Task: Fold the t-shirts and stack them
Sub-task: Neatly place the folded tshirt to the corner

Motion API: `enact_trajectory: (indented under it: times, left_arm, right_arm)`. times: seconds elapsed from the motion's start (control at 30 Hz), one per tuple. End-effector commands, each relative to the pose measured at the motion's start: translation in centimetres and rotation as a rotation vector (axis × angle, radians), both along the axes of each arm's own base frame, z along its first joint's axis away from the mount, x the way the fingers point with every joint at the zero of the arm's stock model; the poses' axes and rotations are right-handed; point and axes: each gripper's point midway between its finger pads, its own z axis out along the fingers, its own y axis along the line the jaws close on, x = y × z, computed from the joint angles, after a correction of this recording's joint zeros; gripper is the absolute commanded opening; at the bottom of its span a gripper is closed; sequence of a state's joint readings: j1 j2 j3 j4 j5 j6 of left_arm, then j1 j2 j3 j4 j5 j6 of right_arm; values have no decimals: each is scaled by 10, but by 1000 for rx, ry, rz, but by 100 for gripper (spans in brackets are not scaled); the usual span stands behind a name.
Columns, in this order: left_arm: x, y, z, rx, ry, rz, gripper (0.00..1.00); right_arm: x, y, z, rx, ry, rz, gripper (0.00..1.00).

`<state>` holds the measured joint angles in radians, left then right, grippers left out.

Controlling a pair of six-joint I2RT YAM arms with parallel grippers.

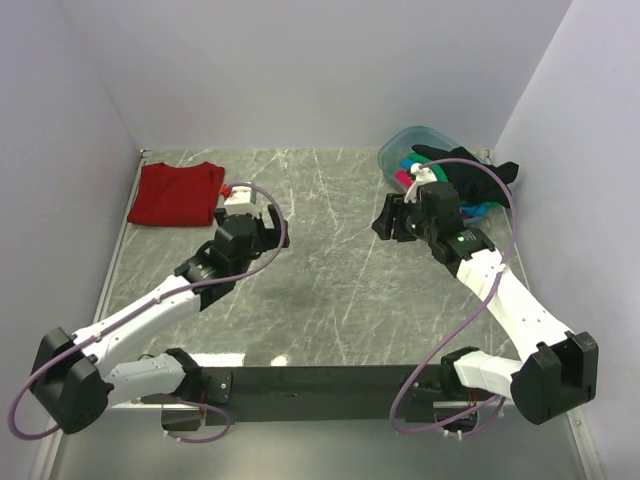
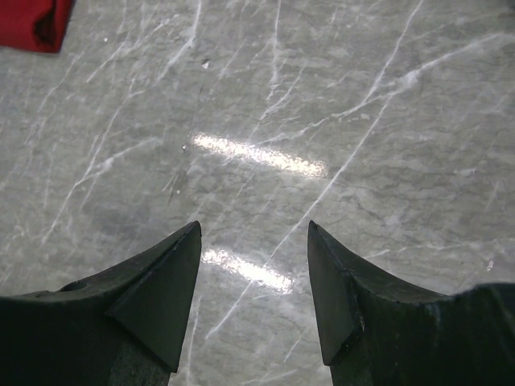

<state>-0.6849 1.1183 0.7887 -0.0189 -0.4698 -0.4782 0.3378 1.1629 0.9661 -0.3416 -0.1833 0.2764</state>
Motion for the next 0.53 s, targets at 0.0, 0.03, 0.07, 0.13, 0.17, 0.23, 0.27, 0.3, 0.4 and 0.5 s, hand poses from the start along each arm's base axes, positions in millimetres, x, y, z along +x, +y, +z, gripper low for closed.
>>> enact_trajectory:
  times: [0.0, 0.03, 0.07, 0.13, 0.17, 0.23, 0.27, 0.3, 0.4, 0.5]
  left_arm:
    - [-7, 4, 26, -107, -66, 32, 99]
    - [-9, 3, 27, -116, -66, 26, 99]
    - [-12, 3, 32, -129, -75, 22, 99]
    - [-17, 5, 39, -147, -92, 22, 99]
    - [-18, 6, 41, -154, -98, 24, 99]
    - [-21, 9, 45, -169, -108, 29, 99]
    - [-23, 11, 48, -177, -117, 31, 100]
    - [-25, 13, 44, -162, -103, 32, 99]
    - [-29, 19, 44, -158, -109, 45, 99]
    - [-30, 28, 45, -148, -108, 80, 99]
  right_arm:
    - [8, -9, 14, -13, -80, -38, 62]
    - [8, -9, 13, -15, -79, -41, 62]
    - [9, -10, 14, -17, -80, -45, 62]
    - [8, -11, 14, -20, -84, -47, 62]
    - [8, -12, 15, -21, -88, -52, 62]
    - [7, -12, 16, -19, -94, -52, 62]
    - [7, -12, 17, -17, -95, -49, 62]
    - [6, -12, 17, -15, -92, -47, 62]
    - [6, -9, 16, -8, -91, -37, 62]
    - [5, -10, 16, -10, -91, -38, 62]
